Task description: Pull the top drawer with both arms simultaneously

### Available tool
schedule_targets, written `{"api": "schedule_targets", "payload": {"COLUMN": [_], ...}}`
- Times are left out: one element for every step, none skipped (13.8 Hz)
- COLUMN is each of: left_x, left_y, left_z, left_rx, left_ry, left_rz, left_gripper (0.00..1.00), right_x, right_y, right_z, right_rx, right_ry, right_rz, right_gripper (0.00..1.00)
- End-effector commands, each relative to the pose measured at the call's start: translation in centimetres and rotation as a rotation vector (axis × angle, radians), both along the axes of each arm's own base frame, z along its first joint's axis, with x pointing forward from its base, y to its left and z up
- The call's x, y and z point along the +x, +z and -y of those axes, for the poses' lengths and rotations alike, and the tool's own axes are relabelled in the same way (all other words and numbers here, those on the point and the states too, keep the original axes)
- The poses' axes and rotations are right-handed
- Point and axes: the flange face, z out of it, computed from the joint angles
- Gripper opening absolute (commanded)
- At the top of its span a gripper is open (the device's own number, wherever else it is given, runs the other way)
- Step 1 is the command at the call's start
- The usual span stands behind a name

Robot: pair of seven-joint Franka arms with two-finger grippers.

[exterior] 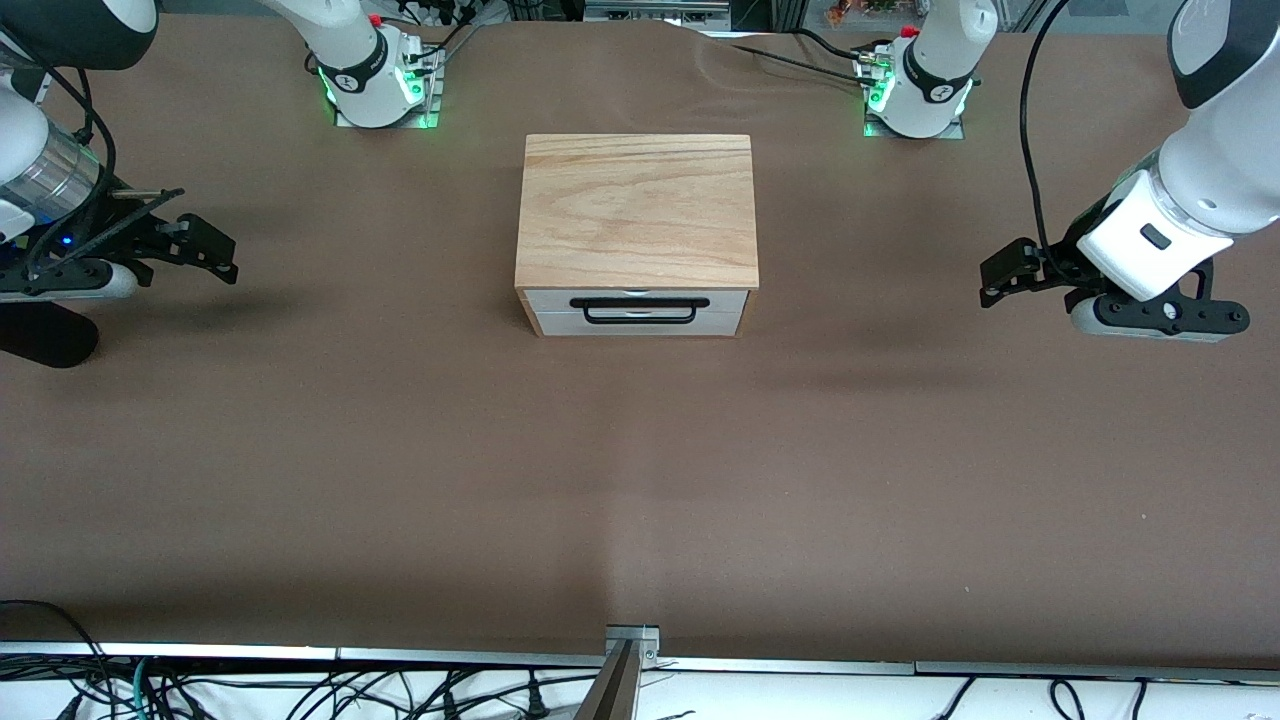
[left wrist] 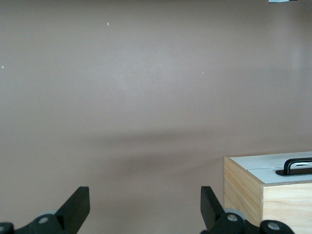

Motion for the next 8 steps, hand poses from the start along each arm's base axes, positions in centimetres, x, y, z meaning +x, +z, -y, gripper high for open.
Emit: {"api": "schedule_targets", "payload": {"left_x": [-0.45, -0.47, -0.47, -0.47, -0.47, -0.47, -0.47, -0.48], "left_y": [0.53, 0.53, 0.53, 0.54, 0.54, 0.54, 0.54, 0.52], "left_z": [-0.32, -0.24, -0.24, -0.23, -0.23, -0.23, -0.23, -0.23], "left_rx": [0.018, 0.018, 0.018, 0.016, 0.016, 0.016, 0.016, 0.017], "left_ry": [-0.003, -0.004, -0.004, -0.004, -0.004, -0.004, -0.004, -0.004], "left_rz": [0.019, 0.019, 0.019, 0.018, 0.018, 0.018, 0.018, 0.017], "left_gripper": [1.0, 1.0, 1.0, 1.0, 1.0, 1.0, 1.0, 1.0], "right_x": [0.16, 0.15, 0.16, 0.19, 0.17, 0.22, 0.22, 0.22], "right_y": [0.42, 0.41, 0.48, 0.4, 0.49, 0.49, 0.49, 0.49], "right_z": [-0.1, -0.1, -0.09, -0.1, -0.09, -0.09, -0.09, -0.11], "right_rx": [-0.003, -0.003, -0.005, -0.006, -0.005, -0.007, -0.007, -0.006], "right_ry": [0.0, -0.004, 0.0, 0.006, 0.011, 0.013, 0.011, 0.011], "right_rz": [0.005, 0.003, 0.005, 0.003, 0.006, 0.006, 0.007, 0.006], "right_gripper": [1.0, 1.0, 1.0, 1.0, 1.0, 1.0, 1.0, 1.0]}}
